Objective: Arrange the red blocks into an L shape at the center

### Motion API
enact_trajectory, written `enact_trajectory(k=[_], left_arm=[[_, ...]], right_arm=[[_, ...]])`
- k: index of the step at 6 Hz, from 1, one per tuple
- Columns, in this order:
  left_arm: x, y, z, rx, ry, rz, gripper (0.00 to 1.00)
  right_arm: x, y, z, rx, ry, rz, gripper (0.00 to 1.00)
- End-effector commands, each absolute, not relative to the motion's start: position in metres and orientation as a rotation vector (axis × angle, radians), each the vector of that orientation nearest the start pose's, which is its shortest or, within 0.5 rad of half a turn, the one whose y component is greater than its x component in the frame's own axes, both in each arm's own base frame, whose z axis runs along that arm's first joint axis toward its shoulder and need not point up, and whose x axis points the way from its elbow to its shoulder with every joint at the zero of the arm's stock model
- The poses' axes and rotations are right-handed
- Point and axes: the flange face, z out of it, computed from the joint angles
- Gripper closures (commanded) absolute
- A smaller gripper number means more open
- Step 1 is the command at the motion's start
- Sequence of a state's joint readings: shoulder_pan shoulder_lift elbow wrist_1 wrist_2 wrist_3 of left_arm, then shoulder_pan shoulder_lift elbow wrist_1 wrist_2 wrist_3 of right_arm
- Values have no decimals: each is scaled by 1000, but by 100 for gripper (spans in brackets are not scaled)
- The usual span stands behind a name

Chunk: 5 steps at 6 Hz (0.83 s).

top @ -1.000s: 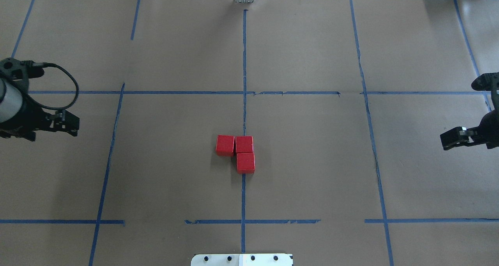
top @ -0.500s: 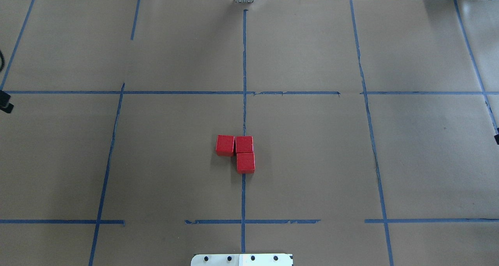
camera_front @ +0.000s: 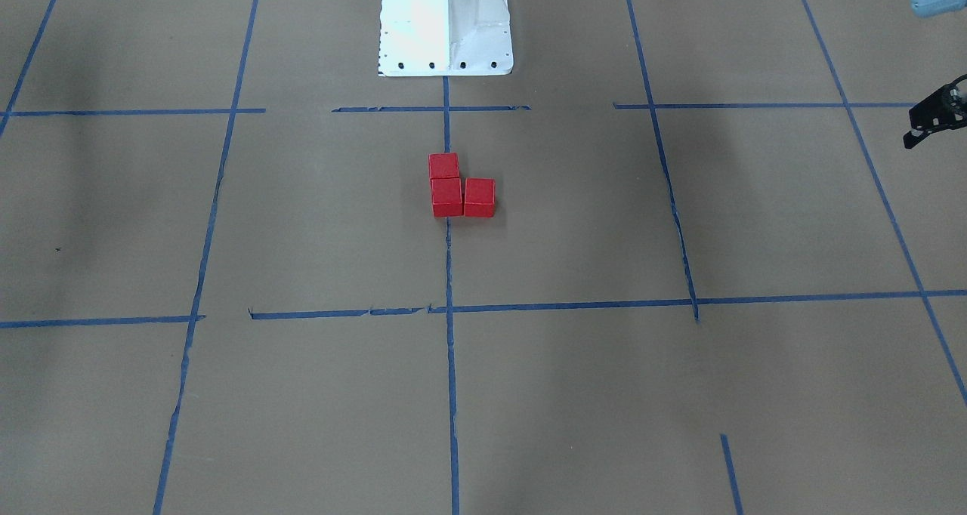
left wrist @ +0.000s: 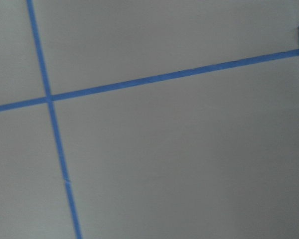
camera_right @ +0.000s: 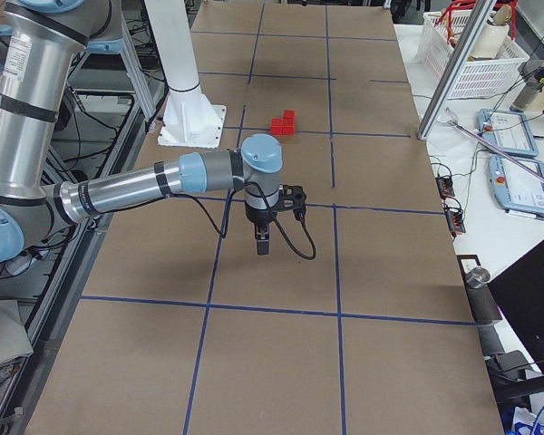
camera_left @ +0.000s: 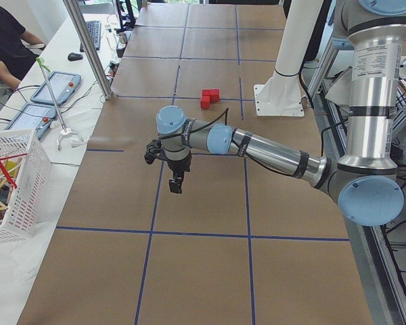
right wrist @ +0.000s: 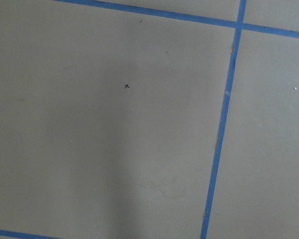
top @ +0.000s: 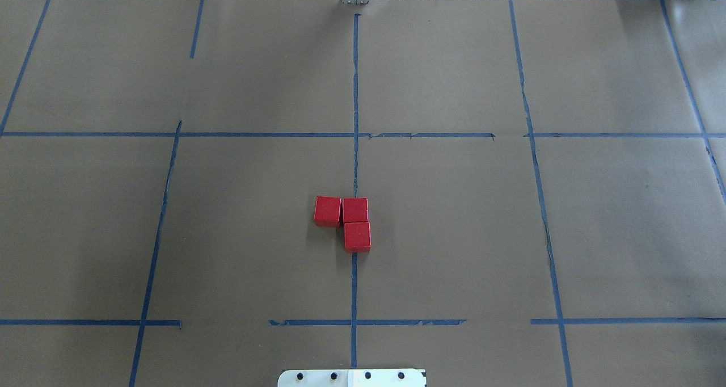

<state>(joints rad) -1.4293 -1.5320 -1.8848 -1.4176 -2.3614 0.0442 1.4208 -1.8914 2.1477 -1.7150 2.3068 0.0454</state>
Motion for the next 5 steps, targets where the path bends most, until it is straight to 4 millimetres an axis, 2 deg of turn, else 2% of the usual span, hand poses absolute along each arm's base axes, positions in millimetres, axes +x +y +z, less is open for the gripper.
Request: enact_trajectory(k=[1,2,3,4,5], left_arm=[[-64,-466,600,88,830,189,0],[-80,-462,613,117,823,238,0],[-103,-456,611,142,820,207,0],[-111,-451,599,141,821,181,0],[-109,-453,593,92,826,123,0]], right_arm=[[45,-338,541,51,-744,-98,0],[45,-334,543,45,-744,-98,0],[50,-323,547,33,-743,-80,0],[58,-317,558,30,-742,-76,0],[62,-308,574,17,-743,-107,0]])
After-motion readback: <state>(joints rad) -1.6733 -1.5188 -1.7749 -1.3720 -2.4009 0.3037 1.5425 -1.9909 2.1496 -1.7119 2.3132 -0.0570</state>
